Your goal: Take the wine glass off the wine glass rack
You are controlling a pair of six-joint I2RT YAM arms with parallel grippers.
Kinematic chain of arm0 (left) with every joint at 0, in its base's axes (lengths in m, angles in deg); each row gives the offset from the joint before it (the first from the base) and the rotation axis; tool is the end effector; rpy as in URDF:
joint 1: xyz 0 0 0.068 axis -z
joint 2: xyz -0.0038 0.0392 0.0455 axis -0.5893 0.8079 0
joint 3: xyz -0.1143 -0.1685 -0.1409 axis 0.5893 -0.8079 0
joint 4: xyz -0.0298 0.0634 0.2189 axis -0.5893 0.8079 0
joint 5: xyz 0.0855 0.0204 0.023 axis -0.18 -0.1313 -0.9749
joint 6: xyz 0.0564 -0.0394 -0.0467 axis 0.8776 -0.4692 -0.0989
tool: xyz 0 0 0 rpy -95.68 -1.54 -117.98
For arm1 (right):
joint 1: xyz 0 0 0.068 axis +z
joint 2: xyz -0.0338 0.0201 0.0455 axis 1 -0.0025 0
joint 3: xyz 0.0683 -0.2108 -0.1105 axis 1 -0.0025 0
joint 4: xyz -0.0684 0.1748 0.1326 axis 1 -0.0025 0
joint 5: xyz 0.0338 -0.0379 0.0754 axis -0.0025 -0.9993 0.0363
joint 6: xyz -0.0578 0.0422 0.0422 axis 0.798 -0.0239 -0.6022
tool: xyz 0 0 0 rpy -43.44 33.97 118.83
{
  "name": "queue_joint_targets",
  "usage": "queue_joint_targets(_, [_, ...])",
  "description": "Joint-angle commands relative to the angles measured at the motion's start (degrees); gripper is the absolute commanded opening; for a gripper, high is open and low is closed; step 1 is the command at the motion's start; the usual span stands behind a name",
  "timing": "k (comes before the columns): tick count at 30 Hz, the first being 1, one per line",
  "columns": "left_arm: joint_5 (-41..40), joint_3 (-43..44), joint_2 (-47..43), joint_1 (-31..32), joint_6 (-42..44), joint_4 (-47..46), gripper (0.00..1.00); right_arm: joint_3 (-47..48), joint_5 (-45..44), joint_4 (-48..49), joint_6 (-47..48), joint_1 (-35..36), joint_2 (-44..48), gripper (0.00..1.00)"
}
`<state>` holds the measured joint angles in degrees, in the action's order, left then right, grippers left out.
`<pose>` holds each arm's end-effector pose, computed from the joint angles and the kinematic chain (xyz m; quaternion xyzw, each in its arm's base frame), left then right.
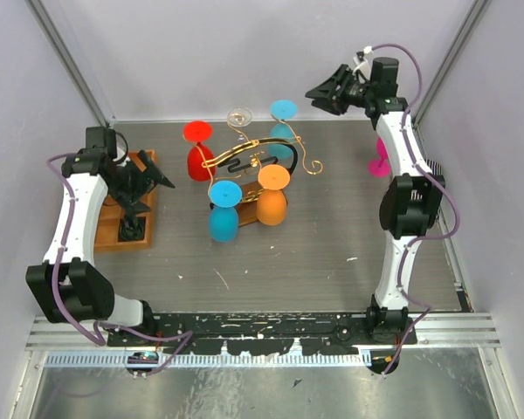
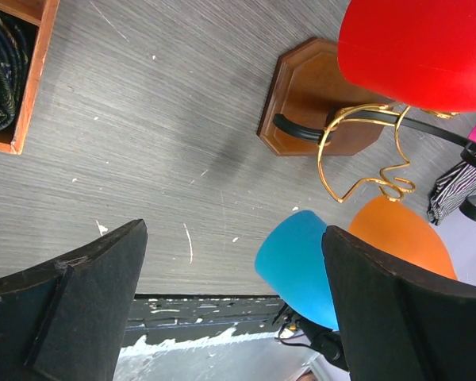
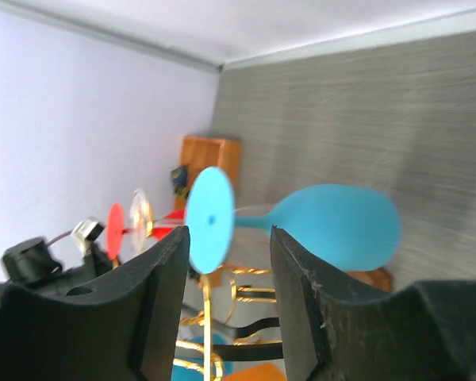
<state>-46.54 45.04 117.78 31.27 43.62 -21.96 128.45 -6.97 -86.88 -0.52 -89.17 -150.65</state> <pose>0.2621 0.0007 0.2725 -0.3069 0.9132 -0.2007 0.1775 0.4766 0.0579 0.3250 0.0636 0.7883 0.4905 0.3660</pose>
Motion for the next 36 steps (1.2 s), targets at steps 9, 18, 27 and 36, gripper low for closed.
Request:
queue_joint_targets(9, [1.61,1.37,-2.80,-0.17,0.27,1.45,0.98,1.21,6.22,3.14,-4.41,3.52,0.59,0.48])
queue_joint_targets(18, [1.76,1.85,-3.25,-0.17,0.67,1.93,0.98,0.89,4.20,0.31,-1.53,2.96,1.48,0.48])
queue_joint_targets(27, [2.56,0.48,-2.88,-0.21,-0.11,0.78,0.98,1.39,3.86,-2.64,0.74,3.51,-0.48,0.48])
queue_joint_targets(36, [1.79,-0.26,-2.49,-0.18,0.59,0.61,0.98,4.98,4.56,-2.81,-0.09,5.30,-4.07,0.43])
